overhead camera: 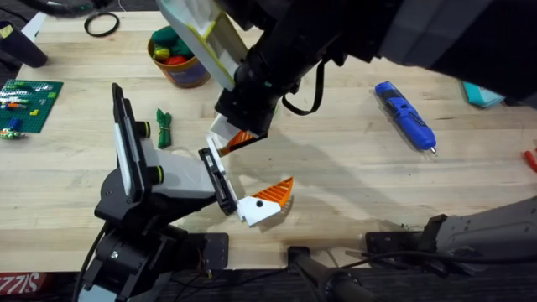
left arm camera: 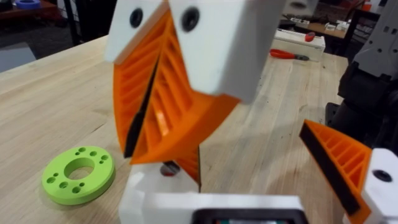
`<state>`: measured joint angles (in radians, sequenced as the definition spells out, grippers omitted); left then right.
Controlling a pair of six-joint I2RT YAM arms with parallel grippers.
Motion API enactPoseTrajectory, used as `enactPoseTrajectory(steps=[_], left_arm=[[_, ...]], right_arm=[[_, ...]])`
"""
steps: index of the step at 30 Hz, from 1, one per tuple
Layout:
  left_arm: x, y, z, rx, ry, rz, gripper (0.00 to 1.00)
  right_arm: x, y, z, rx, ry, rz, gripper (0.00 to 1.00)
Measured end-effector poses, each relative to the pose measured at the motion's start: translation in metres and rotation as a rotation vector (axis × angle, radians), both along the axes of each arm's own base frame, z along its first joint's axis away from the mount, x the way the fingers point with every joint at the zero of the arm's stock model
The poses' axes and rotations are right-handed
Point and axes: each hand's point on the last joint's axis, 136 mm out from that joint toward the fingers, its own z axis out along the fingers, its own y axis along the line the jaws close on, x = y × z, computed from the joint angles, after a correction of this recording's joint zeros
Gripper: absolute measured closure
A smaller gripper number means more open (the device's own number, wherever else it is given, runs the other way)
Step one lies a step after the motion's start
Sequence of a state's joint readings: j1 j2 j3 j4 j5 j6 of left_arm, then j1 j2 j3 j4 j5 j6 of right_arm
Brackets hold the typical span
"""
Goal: Pick up the gripper from the table and insert it into the empty holder that is missing its gripper. Then pick up a screw, insert it into the mounting hole, and use the screwdriver to tighten it. Finally, clean up the table by picking up the vegetable and placing it into the bucket.
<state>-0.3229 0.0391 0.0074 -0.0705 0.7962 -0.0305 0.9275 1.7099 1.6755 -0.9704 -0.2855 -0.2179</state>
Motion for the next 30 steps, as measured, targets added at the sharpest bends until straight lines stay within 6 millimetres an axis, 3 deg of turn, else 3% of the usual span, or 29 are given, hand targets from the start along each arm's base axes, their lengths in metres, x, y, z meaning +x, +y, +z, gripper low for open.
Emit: enactPoseTrajectory(steps=[30], left_arm=[[0.000,0.000,0.000,-0.002,0.001,0.000,0.013]], right_arm=[[-0.005,-0.006,0.012,0.014,-0.008,-0.005,0.995]])
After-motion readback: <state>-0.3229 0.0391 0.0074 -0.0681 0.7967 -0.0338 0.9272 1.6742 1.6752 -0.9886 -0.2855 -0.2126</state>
